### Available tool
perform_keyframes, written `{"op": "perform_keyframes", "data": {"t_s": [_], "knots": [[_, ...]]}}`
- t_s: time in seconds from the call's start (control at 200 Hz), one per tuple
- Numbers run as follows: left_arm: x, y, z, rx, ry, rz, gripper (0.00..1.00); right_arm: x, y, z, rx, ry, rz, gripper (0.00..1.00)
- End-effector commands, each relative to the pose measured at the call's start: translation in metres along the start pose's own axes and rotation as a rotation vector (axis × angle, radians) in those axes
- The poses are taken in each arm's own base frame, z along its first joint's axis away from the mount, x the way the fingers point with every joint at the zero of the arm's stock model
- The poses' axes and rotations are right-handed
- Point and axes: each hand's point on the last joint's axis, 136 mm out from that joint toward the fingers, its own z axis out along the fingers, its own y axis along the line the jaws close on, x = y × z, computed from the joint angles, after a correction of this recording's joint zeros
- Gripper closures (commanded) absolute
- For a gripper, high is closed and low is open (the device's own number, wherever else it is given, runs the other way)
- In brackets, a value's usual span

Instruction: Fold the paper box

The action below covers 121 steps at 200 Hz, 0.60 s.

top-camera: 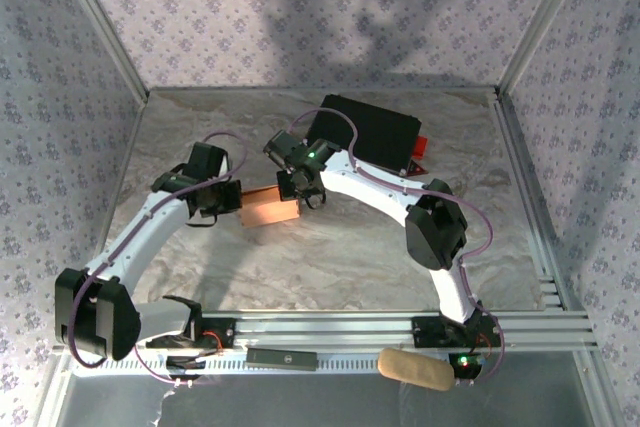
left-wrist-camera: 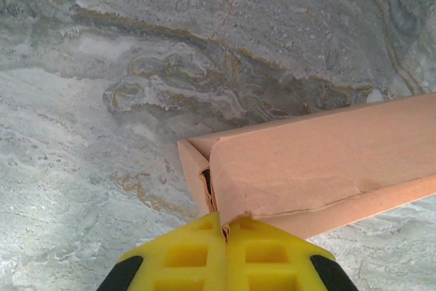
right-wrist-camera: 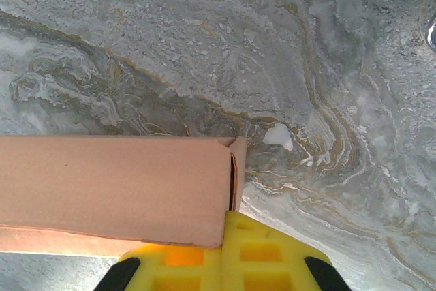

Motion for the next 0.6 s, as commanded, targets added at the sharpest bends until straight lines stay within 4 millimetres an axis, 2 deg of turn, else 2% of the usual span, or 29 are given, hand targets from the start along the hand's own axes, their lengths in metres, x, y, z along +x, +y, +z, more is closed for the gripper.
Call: {"op": "perform_keyframes", "data": {"t_s": [0.0, 0.23, 0.315, 0.45, 0.6], "knots": [[0.019, -0.009, 0.002, 0.044, 0.045, 0.01, 1.0, 0.017, 0.005, 0.015, 0.016, 0.06, -0.022, 1.0], [0.03, -0.007, 0.007, 0.032, 0.035, -0.011, 1.0, 0.021, 0.006, 0.014, 0.032, 0.057, -0.042, 1.0], [0.028, -0.007, -0.003, 0.029, 0.0, -0.047, 0.81, 0.022, 0.003, 0.015, 0.044, 0.056, -0.051, 1.0], [0.021, -0.014, -0.031, 0.076, -0.089, -0.123, 0.63, 0.024, 0.001, 0.015, 0.047, 0.053, -0.057, 1.0], [0.021, -0.014, -0.054, 0.14, -0.158, -0.328, 0.54, 0.024, 0.001, 0.015, 0.044, 0.048, -0.059, 1.0]]}}
